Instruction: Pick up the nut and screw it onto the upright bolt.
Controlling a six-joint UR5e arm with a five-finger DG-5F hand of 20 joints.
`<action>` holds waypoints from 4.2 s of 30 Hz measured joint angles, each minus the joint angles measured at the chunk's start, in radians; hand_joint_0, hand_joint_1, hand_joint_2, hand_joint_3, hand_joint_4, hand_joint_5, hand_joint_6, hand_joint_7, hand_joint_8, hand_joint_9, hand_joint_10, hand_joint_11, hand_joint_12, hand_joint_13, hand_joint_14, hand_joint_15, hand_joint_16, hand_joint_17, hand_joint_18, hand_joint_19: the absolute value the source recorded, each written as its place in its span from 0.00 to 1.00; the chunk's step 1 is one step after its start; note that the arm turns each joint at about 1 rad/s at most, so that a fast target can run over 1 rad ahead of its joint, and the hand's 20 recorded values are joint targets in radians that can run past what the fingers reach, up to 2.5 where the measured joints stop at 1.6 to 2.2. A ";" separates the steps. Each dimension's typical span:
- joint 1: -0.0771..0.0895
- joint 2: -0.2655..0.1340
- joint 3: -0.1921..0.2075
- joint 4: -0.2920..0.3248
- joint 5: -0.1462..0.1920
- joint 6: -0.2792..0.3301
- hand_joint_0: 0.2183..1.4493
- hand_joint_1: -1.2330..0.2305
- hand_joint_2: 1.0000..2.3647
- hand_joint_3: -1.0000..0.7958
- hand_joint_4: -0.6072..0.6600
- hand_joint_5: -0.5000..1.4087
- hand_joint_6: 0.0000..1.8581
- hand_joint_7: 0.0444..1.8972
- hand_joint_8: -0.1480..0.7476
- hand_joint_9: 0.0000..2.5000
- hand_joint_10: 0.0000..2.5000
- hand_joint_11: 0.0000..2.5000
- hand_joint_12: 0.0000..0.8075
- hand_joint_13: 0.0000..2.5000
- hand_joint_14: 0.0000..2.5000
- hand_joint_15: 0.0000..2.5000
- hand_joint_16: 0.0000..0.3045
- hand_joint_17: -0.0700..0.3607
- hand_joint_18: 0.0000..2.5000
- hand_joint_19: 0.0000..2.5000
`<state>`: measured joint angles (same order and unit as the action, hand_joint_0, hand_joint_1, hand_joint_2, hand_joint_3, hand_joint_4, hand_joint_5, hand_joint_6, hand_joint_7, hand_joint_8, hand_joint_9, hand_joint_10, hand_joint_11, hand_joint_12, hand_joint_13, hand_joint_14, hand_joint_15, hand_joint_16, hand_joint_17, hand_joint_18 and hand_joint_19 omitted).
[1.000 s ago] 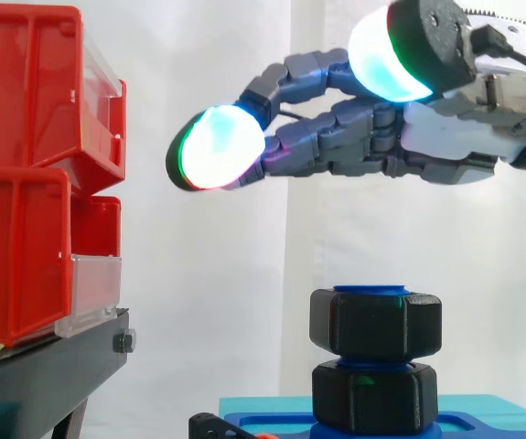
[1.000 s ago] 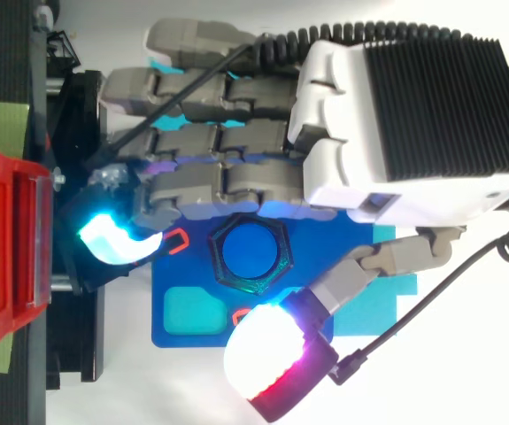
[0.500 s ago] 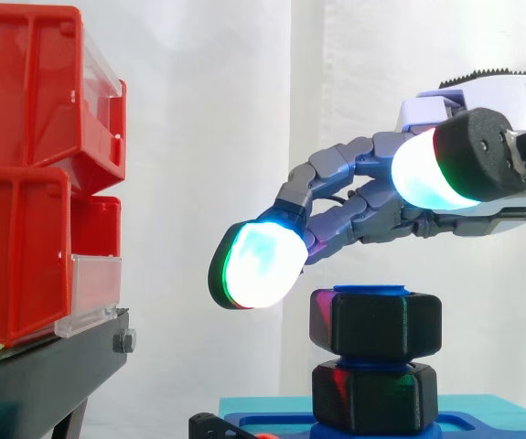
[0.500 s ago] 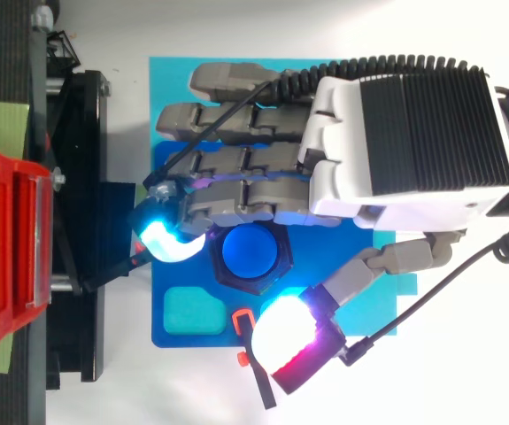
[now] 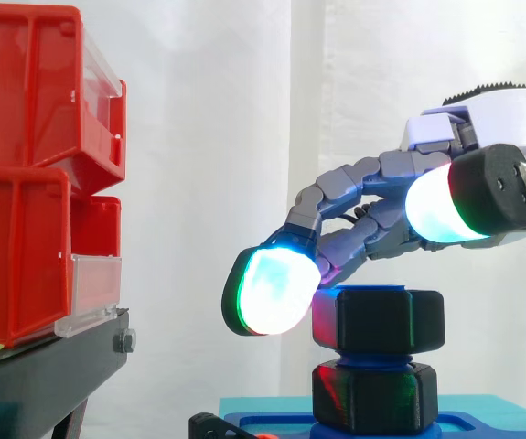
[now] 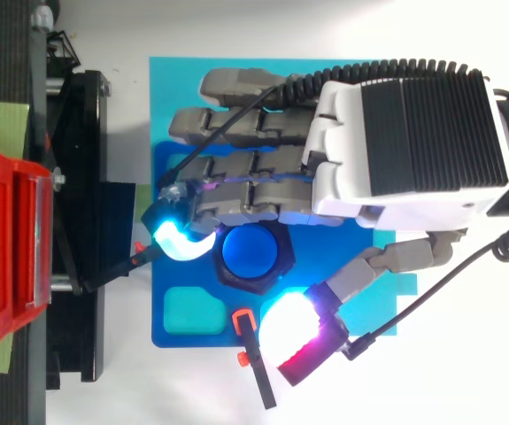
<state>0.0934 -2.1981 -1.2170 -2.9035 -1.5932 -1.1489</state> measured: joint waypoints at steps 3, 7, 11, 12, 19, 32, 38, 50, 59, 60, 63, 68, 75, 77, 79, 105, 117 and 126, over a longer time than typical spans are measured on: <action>-0.001 0.000 0.000 -0.002 -0.001 0.000 0.20 0.55 0.00 0.28 0.57 0.21 0.27 0.42 0.41 0.30 0.00 0.00 0.43 0.16 0.00 0.00 0.15 0.39 0.06 0.05; -0.005 0.000 0.000 -0.002 -0.002 0.000 0.22 0.53 0.00 0.28 0.59 0.23 0.27 0.47 0.40 0.34 0.00 0.00 0.41 0.19 0.00 0.00 0.13 0.37 0.09 0.05; -0.008 0.000 0.000 -0.001 -0.002 0.000 0.22 0.54 0.00 0.28 0.57 0.25 0.27 0.52 0.37 0.37 0.00 0.00 0.40 0.21 0.00 0.00 0.12 0.36 0.10 0.04; -0.009 0.001 0.000 -0.001 -0.002 0.000 0.22 0.55 0.00 0.28 0.57 0.25 0.27 0.52 0.37 0.38 0.00 0.00 0.40 0.21 0.00 0.00 0.12 0.35 0.10 0.04; -0.014 0.001 0.003 -0.003 -0.010 0.000 0.19 0.65 0.00 0.28 0.52 0.28 0.27 0.60 0.35 0.43 0.00 0.00 0.39 0.23 0.00 0.00 0.12 0.35 0.11 0.03; -0.037 0.002 0.056 -0.065 -0.044 -0.021 0.17 0.68 0.00 0.28 0.52 0.31 0.27 0.66 0.29 0.56 0.00 0.00 0.36 0.31 0.00 0.00 0.11 0.34 0.20 0.02; -0.050 0.002 0.063 -0.103 -0.049 -0.053 0.17 0.67 0.00 0.28 0.52 0.32 0.27 0.68 0.29 0.62 0.00 0.00 0.34 0.34 0.00 0.00 0.11 0.33 0.24 0.03; -0.070 0.018 0.066 -0.160 -0.057 -0.084 0.18 0.65 0.00 0.28 0.47 0.33 0.27 0.73 0.31 0.84 0.00 0.13 0.26 0.48 0.00 0.00 0.09 0.30 0.40 0.10; -0.076 0.057 0.068 -0.177 -0.057 -0.095 0.17 0.65 0.00 0.28 0.61 0.26 0.27 0.55 0.40 0.65 0.00 0.10 0.37 0.41 0.00 0.03 0.13 0.38 0.34 0.12; -0.076 0.060 0.068 -0.176 -0.057 -0.095 0.17 0.64 0.00 0.28 0.62 0.25 0.27 0.50 0.41 0.61 0.00 0.09 0.38 0.39 0.00 0.03 0.14 0.39 0.33 0.12; -0.076 0.066 0.078 -0.173 -0.058 -0.095 0.16 0.63 0.00 0.28 0.59 0.22 0.27 0.42 0.43 0.48 0.00 0.03 0.41 0.29 0.00 0.01 0.15 0.40 0.24 0.12; -0.068 0.061 0.088 -0.127 -0.059 -0.095 0.15 0.62 0.00 0.28 0.57 0.19 0.27 0.34 0.43 0.34 0.00 0.00 0.45 0.17 0.00 0.00 0.16 0.41 0.07 0.06; -0.049 0.019 0.087 -0.025 -0.071 -0.093 0.14 0.60 0.00 0.28 0.55 0.18 0.27 0.31 0.42 0.24 0.00 0.00 0.47 0.09 0.00 0.00 0.16 0.42 0.00 0.01; -0.042 0.001 0.087 -0.008 -0.072 -0.090 0.14 0.60 0.00 0.28 0.55 0.18 0.27 0.31 0.43 0.24 0.00 0.00 0.47 0.09 0.00 0.00 0.16 0.42 0.00 0.01; -0.035 -0.015 0.086 0.003 -0.073 -0.081 0.14 0.60 0.00 0.28 0.55 0.18 0.27 0.31 0.43 0.24 0.00 0.00 0.47 0.09 0.00 0.00 0.16 0.42 0.00 0.01; 0.002 -0.038 0.009 0.042 -0.073 -0.043 0.16 0.59 0.00 0.28 0.62 0.21 0.27 0.48 0.46 0.31 0.00 0.00 0.46 0.16 0.00 0.00 0.14 0.39 0.04 0.00; -0.008 -0.037 0.013 0.044 -0.079 -0.043 0.17 0.60 0.00 0.28 0.60 0.22 0.27 0.58 0.47 0.33 0.00 0.02 0.46 0.19 0.00 0.00 0.14 0.38 0.07 0.00; -0.015 -0.037 0.014 0.042 -0.086 -0.043 0.17 0.60 0.00 0.28 0.60 0.23 0.27 0.64 0.48 0.34 0.00 0.03 0.45 0.20 0.00 0.00 0.13 0.38 0.09 0.00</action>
<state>0.0787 -2.2355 -1.2029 -2.8613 -1.6794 -1.1919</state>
